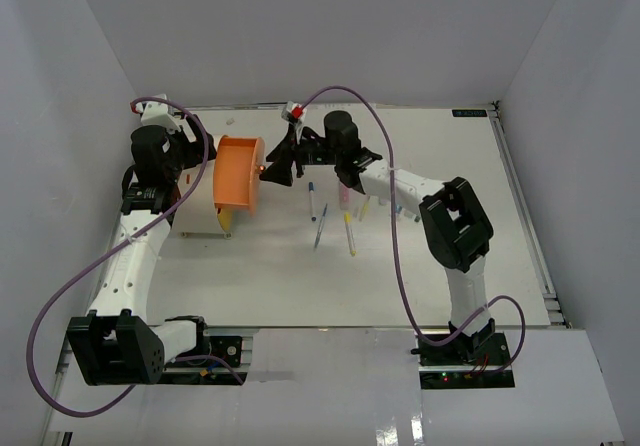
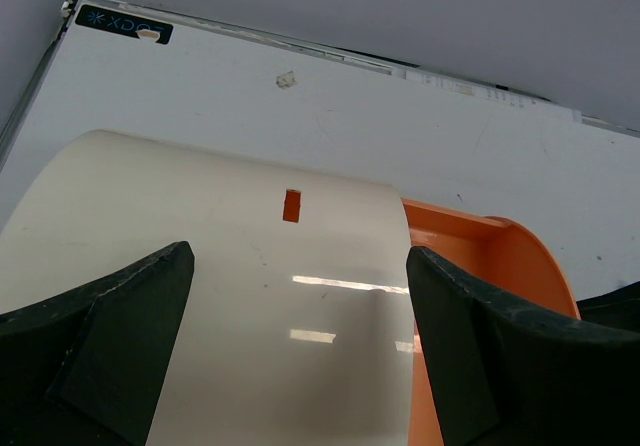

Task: Sort the stationery into containers
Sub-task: Open the drawer in the storage box, then pick up the pen from the center of the board.

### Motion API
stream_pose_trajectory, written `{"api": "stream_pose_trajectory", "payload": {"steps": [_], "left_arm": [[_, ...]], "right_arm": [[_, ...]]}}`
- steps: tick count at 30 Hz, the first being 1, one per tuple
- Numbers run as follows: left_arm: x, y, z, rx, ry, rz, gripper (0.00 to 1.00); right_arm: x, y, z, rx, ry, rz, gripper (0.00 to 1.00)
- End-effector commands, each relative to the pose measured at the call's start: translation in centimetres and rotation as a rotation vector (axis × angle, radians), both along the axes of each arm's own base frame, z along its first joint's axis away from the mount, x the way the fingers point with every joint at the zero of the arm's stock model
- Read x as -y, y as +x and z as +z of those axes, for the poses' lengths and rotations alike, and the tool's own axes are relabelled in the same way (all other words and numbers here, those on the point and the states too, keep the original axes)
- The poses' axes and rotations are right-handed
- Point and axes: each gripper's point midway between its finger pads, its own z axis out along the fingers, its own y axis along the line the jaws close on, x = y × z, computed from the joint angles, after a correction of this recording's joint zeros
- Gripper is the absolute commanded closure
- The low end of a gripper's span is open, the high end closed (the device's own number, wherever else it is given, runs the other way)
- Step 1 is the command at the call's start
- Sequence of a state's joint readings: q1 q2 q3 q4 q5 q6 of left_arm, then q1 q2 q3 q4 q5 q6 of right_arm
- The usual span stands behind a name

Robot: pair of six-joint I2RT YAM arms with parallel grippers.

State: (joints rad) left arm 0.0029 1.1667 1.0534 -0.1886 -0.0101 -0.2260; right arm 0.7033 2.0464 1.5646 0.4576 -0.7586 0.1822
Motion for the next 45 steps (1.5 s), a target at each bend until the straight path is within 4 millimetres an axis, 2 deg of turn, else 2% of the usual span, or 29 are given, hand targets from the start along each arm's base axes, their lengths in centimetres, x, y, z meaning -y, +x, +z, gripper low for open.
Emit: {"api": "stream_pose_trajectory", "payload": {"steps": [1,3,4,6,7,9,10,12,13,14,18,19,24,28,30,33,39,45], "left_arm": [[1.0,-1.5,-2.2,-0.100,-0.029,-0.043,0.02],[1.1,-1.4,-1.4,-0.088,-0.030,-0.047,0.02],[1.1,-1.5,-1.1,-0.086,-0.031,-0.049,0.02],[1.3,-1.5,-0.3,-0.073,-0.035,-0.054,0.02],[1.3,-1.6,-0.2,-0.074,-0.036,-0.057,0.02],[1.3,-1.6,0.6,-0.062,-0.037,-0.055,0.02],[1.3,-1.8,0.6,-0.067,-0.042,-0.055,0.02],[1.5,-1.9,1.3,-0.061,-0.046,-0.060,0.02],[1.6,-2.0,1.5,-0.059,-0.051,-0.064,0.02],[1.6,-2.0,1.7,-0.058,-0.057,-0.064,0.02],[1.7,-2.8,3.0,-0.063,-0.068,-0.062,0.02],[1.6,-3.0,3.7,-0.054,-0.069,-0.057,0.02],[1.2,-5.1,4.6,-0.064,-0.068,-0.030,0.02],[0.3,-6.5,4.8,-0.064,-0.049,0.017,0.02],[0.6,-7.0,4.4,-0.076,-0.047,0.015,0.02],[0.8,-7.9,4.3,-0.079,-0.045,0.009,0.02],[0.9,-8.4,3.7,-0.086,-0.043,0.017,0.02],[1.1,-8.5,3.6,-0.088,-0.048,0.009,0.02]], "right_arm": [[1.7,0.3,3.2,0.063,0.019,-0.043,0.23],[2.4,0.5,4.1,0.084,0.013,-0.074,0.19],[3.0,1.0,3.4,0.067,-0.016,-0.121,0.19],[4.1,1.5,4.0,0.085,-0.038,-0.189,0.18],[5.0,2.4,2.7,0.055,-0.101,-0.275,0.18],[6.4,3.2,2.2,0.031,-0.156,-0.373,0.18],[7.6,3.9,0.6,0.001,-0.227,-0.462,0.18],[9.2,4.9,-0.9,-0.013,-0.318,-0.592,0.18],[9.6,5.0,-1.3,-0.028,-0.350,-0.628,0.18],[10.5,4.7,-3.5,-0.073,-0.436,-0.658,0.18],[12.2,5.2,-7.1,-0.133,-0.588,-0.803,0.18],[12.1,5.2,-7.5,-0.142,-0.605,-0.815,0.18],[11.4,5.6,-11.1,-0.199,-0.686,-0.860,0.23],[10.6,5.9,-13.5,-0.234,-0.713,-0.877,0.31],[10.1,6.0,-13.7,-0.240,-0.709,-0.883,0.33],[9.9,6.1,-15.3,-0.254,-0.733,-0.893,0.37],[9.8,6.2,-17.5,-0.274,-0.761,-0.911,0.42],[9.9,6.2,-19.2,-0.294,-0.787,-0.922,0.55]]}}
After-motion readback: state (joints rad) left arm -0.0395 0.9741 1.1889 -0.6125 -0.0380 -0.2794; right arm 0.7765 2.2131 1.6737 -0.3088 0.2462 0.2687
